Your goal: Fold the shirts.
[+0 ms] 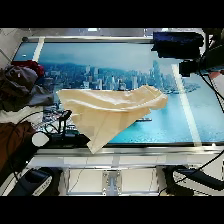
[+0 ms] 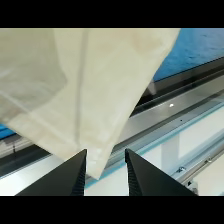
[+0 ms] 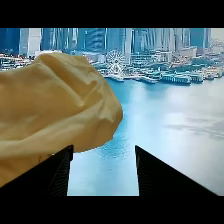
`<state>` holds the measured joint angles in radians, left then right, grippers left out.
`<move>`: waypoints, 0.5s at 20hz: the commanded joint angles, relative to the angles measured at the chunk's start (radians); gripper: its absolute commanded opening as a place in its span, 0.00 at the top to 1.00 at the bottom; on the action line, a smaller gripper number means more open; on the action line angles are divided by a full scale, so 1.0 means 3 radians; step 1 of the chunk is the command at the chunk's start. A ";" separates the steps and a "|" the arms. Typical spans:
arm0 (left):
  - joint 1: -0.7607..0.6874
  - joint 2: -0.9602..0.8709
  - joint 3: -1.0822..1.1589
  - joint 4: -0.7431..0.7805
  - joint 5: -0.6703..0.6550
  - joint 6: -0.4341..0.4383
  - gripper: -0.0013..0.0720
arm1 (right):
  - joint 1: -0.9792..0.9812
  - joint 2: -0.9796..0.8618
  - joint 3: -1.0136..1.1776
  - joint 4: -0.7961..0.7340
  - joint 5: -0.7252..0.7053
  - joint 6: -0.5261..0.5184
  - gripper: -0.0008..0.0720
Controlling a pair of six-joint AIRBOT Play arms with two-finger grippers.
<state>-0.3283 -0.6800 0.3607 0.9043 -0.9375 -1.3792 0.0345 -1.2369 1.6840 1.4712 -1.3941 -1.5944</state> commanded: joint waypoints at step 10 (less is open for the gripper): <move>-0.0144 -0.0579 -0.0036 -0.0033 -0.0164 -0.1241 0.28 | -0.0001 0.0003 0.0003 0.0009 -0.0130 -0.0020 0.38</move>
<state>-0.3702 -0.8421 0.3882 0.9833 -1.0775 -1.7065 0.0345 -1.2369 1.6840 1.4746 -1.4227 -1.5963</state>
